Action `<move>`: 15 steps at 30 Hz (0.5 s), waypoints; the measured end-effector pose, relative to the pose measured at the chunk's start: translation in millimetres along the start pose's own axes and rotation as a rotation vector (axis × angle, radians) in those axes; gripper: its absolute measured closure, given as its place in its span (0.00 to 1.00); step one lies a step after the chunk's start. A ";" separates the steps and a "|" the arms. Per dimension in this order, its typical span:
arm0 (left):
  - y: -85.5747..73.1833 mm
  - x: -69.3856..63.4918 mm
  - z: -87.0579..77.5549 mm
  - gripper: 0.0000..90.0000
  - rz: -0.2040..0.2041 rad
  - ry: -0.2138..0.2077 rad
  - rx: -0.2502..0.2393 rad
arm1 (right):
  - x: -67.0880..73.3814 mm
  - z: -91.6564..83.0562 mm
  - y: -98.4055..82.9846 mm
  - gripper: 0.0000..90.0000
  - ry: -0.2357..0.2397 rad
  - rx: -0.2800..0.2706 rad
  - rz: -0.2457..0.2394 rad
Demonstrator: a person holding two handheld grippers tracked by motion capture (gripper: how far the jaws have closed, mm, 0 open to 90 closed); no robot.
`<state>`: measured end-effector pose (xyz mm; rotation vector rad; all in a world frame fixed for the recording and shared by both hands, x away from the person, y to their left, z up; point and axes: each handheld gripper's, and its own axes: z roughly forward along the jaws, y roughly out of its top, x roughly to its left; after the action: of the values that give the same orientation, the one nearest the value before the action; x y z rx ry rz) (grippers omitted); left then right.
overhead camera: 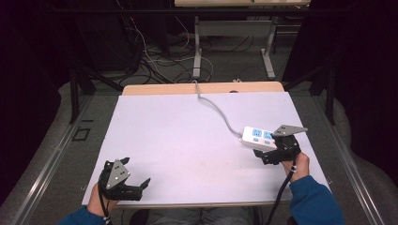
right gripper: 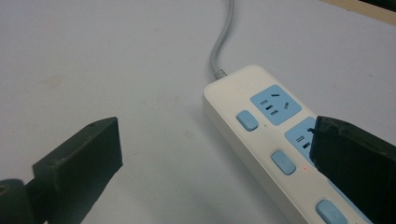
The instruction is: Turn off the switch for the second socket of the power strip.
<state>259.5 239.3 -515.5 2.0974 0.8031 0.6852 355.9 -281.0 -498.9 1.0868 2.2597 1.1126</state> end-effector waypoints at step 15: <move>-0.2 0.0 0.1 0.01 -0.004 -0.003 -0.001 | -15.0 7.5 9.6 0.03 -0.016 0.015 0.011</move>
<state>259.5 239.4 -515.7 2.0945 0.8049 0.6797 374.5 -285.4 -495.6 1.1114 2.2553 1.0891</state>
